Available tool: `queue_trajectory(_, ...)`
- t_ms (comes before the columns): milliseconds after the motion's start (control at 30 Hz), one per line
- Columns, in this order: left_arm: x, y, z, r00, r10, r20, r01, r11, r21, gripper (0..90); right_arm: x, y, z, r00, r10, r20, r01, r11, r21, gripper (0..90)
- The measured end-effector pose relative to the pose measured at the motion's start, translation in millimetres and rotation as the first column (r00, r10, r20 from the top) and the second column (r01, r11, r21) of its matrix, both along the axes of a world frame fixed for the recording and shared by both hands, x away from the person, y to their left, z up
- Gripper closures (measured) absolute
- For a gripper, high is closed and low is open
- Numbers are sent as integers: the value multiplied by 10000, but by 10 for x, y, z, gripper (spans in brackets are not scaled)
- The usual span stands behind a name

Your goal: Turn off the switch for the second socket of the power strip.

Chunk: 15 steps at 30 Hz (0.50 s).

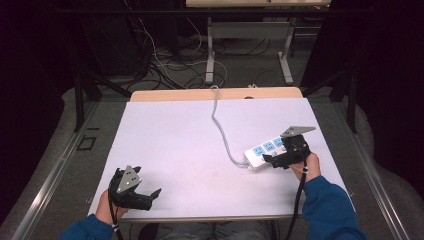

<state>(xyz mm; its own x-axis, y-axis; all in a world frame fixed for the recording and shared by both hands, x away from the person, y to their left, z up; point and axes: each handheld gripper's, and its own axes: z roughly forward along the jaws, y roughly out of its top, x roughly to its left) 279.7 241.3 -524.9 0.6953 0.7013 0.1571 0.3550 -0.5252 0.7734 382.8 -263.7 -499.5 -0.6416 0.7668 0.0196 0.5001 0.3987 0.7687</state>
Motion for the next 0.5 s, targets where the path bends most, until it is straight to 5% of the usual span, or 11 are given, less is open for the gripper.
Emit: queue_trajectory(500, -8, 3, 4, 10000, 13, -2, -13, 10000, 68, 6, -152, 23, 105, 9996, 157, 227, -161, 9997, 172, 0)
